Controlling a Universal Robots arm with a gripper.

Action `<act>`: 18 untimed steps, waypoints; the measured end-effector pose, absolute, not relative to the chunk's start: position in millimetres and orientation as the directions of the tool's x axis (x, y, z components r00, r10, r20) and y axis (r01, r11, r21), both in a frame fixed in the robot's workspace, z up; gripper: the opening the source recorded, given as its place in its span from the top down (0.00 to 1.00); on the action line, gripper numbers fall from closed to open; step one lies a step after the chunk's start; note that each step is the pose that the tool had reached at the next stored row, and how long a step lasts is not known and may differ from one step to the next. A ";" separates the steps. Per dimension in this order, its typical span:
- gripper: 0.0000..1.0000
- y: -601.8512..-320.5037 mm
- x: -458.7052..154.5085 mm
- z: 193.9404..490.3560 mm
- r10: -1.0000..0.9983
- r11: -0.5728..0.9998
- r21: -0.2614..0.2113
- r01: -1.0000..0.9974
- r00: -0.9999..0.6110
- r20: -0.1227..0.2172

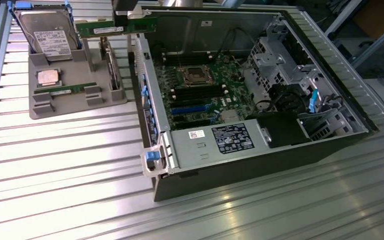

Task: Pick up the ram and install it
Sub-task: 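Pick up the ram and move it above insertion slot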

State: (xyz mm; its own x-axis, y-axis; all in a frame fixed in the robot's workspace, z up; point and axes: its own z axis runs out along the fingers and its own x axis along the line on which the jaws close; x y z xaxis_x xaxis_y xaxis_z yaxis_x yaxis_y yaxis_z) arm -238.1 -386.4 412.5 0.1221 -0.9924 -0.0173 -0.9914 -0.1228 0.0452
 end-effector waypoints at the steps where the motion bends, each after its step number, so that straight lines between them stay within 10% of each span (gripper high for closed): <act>1: 0.88 -386.4 -236.7 412.5 -0.992 -0.123 0.045 -0.991 0.122 -0.017; 18: 0.88 -386.4 -211.4 412.5 -0.992 -0.123 0.045 -0.991 0.122 -0.017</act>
